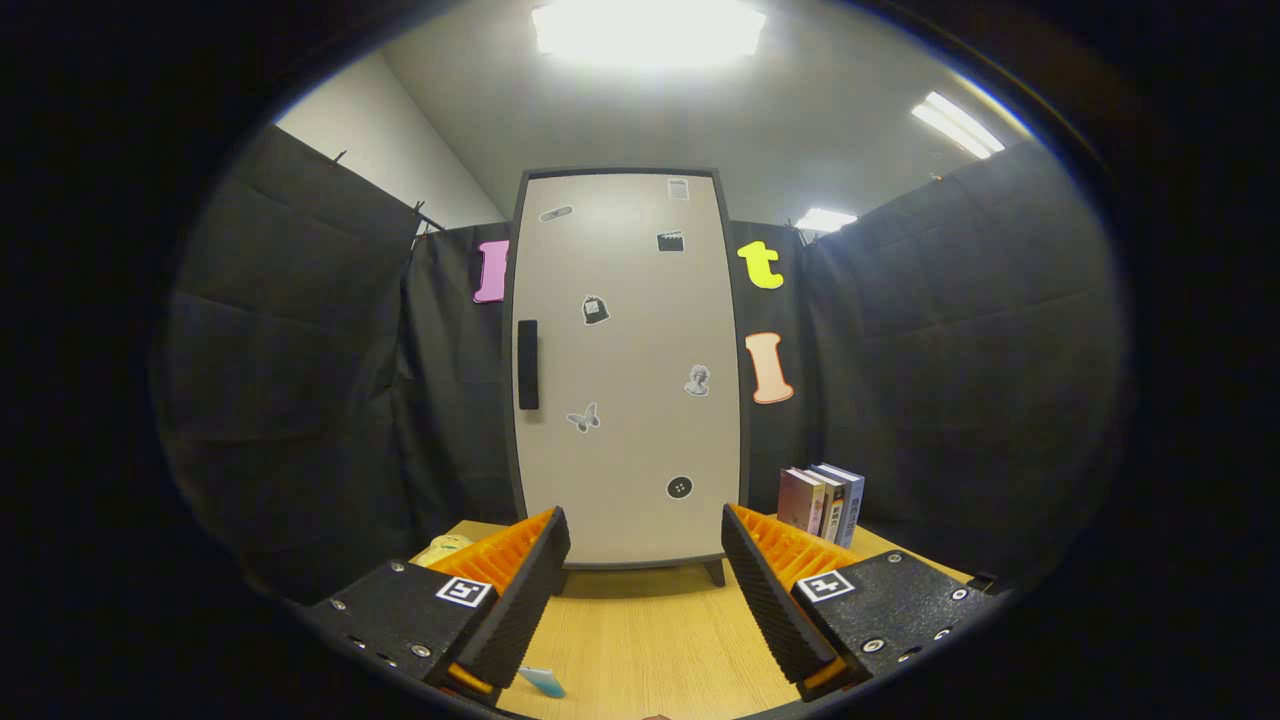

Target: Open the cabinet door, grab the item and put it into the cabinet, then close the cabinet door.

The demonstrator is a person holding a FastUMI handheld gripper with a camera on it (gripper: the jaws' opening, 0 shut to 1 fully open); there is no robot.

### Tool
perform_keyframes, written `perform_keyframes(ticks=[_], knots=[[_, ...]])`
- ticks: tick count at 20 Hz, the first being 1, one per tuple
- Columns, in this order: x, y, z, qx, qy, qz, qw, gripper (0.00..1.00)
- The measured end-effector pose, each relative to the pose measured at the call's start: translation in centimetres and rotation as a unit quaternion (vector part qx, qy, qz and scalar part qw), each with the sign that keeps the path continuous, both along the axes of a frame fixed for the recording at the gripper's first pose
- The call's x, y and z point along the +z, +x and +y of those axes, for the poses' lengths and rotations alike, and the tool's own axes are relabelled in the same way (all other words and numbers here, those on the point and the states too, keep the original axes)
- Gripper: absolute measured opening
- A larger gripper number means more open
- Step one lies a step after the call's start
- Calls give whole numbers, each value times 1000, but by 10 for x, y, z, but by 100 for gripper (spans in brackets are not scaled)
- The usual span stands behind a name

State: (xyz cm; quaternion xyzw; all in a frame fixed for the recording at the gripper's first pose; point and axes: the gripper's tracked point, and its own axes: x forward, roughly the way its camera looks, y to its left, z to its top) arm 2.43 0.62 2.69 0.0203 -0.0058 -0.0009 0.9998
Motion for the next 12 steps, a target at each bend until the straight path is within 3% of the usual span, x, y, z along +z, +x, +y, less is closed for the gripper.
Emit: perform_keyframes(ticks=[12], knots=[[70,97,40,47,-1,-42,998,95]])
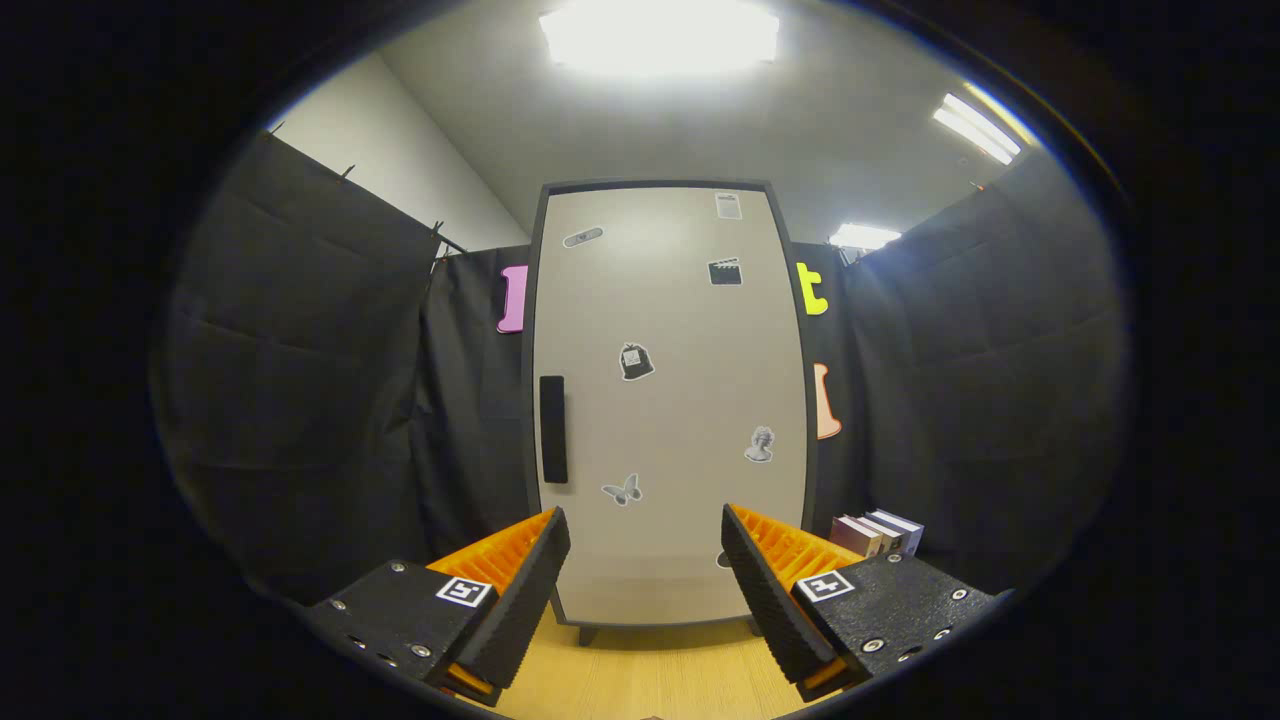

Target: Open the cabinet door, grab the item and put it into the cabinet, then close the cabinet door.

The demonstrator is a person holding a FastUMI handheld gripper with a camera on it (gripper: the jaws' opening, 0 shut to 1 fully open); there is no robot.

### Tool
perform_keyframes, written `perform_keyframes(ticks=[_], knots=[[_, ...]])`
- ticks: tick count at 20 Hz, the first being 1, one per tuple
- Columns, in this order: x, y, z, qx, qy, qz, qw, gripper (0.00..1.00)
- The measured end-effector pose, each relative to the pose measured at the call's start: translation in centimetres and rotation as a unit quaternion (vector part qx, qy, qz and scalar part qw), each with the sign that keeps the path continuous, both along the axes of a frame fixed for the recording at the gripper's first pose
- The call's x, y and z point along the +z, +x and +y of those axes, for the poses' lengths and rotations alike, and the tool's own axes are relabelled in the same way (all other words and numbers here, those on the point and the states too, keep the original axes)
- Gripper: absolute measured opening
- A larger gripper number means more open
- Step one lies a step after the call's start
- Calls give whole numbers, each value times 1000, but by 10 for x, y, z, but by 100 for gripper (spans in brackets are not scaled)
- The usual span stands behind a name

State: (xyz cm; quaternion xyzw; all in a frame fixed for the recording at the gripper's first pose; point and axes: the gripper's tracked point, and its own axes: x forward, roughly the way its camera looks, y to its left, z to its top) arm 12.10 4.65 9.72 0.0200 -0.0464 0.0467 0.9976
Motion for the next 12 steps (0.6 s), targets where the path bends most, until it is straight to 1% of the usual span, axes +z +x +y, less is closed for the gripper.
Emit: perform_keyframes(ticks=[6,12], knots=[[36,53,27,23,25,-22,999,95],[41,103,58,49,24,-12,998,95]])
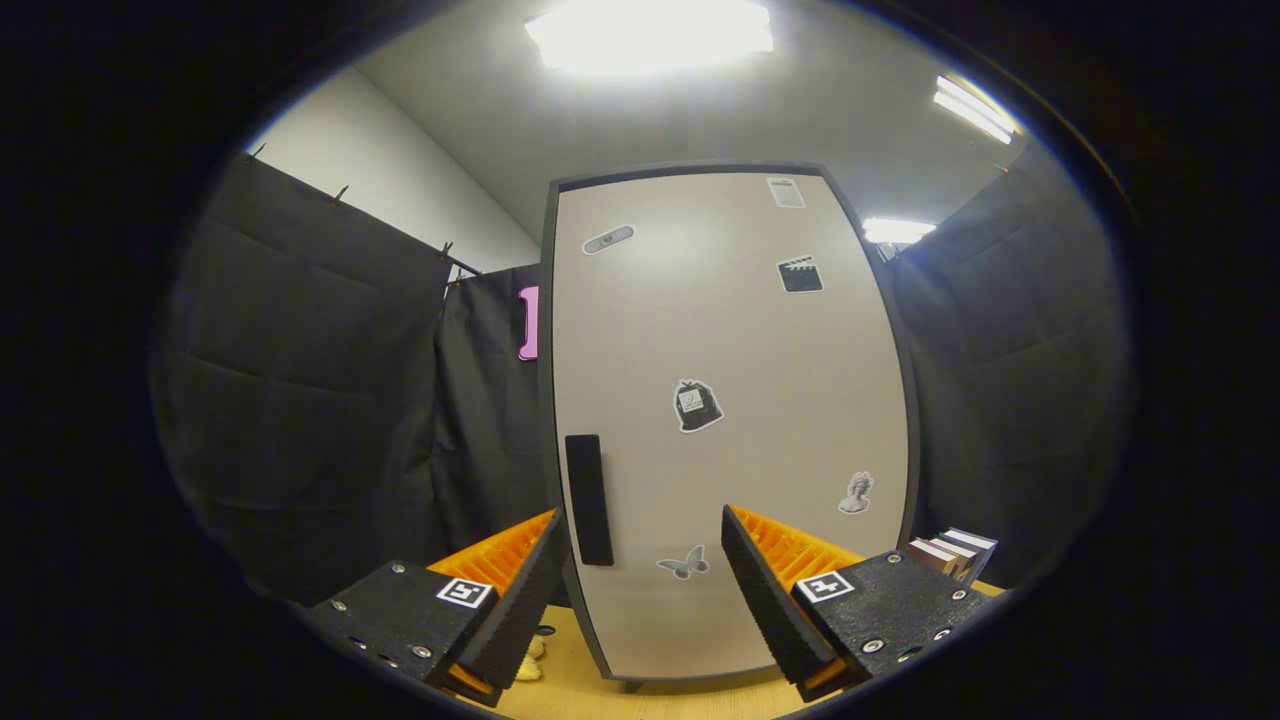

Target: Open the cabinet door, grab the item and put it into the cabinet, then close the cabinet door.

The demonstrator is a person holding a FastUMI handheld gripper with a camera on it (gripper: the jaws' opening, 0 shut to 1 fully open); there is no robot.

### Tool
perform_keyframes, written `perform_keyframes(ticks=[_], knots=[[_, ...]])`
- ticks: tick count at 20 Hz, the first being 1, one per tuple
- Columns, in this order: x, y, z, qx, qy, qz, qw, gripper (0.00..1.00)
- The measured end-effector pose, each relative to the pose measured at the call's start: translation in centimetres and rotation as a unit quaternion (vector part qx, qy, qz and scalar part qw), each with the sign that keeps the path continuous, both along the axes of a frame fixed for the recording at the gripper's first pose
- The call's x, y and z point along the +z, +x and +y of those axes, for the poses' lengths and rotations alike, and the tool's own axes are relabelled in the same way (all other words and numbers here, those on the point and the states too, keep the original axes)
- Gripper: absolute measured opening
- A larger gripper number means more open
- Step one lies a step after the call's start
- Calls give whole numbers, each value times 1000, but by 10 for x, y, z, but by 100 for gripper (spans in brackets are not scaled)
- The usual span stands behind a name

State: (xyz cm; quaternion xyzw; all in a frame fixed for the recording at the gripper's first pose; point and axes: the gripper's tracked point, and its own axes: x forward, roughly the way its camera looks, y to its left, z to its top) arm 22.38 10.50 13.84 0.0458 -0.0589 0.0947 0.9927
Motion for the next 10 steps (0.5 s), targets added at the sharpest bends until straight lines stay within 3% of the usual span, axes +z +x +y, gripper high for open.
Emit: perform_keyframes(ticks=[10], knots=[[-11,69,54,39,-29,19,999,93]])
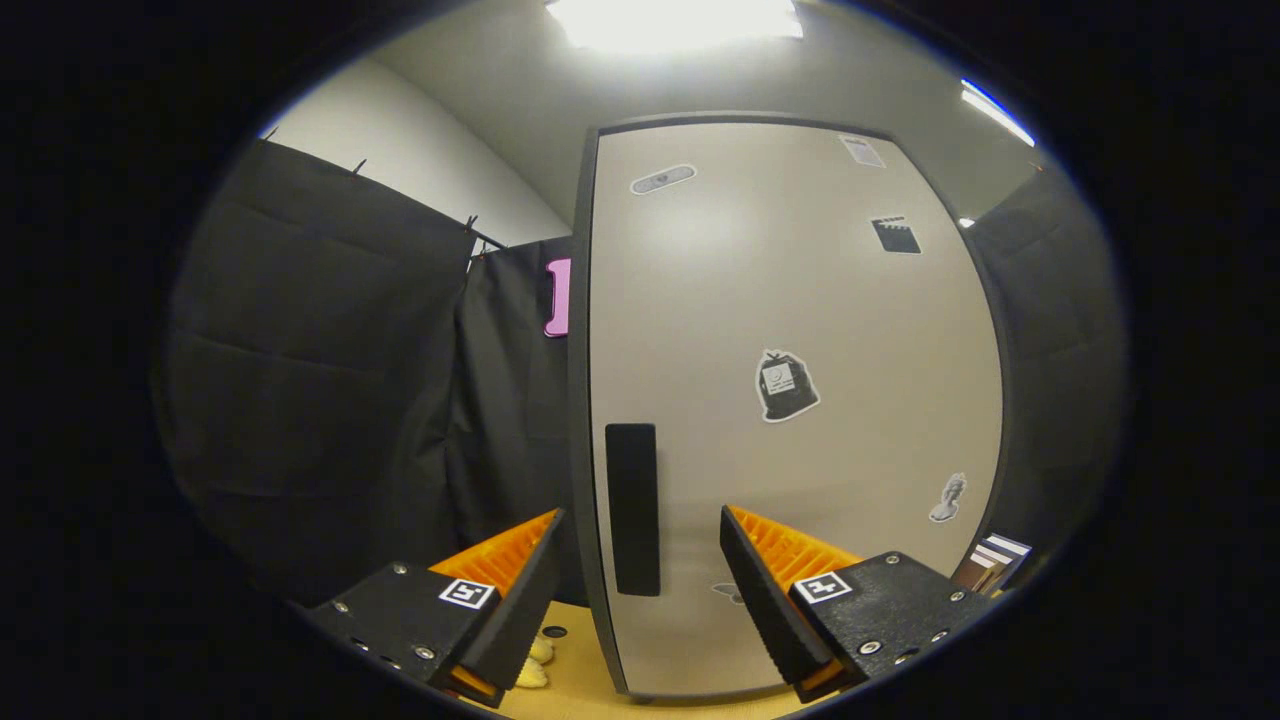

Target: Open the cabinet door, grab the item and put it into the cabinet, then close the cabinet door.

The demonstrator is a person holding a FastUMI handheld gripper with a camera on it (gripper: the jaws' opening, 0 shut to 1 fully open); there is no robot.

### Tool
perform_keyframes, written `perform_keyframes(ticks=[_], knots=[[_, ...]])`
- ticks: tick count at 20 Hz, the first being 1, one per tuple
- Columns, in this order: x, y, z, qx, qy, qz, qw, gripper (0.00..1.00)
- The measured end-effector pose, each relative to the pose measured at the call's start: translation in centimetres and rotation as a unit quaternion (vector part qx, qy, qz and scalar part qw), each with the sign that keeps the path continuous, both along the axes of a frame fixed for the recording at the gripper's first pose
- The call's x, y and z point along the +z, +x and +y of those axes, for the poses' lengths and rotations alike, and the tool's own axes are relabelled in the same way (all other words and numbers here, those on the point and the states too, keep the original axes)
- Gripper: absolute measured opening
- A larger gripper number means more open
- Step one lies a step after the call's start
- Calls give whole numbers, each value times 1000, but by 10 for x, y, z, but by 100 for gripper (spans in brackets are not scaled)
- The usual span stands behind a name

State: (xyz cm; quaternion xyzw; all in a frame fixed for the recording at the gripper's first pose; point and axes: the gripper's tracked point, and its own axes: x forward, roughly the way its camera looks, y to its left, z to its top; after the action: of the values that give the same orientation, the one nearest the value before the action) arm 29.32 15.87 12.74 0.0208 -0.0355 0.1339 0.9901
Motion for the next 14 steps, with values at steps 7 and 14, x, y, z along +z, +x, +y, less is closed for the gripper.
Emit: perform_keyframes(ticks=[7,14], knots=[[-27,44,16,-3,-34,55,998,63],[-29,44,15,-3,-22,76,997,26]])
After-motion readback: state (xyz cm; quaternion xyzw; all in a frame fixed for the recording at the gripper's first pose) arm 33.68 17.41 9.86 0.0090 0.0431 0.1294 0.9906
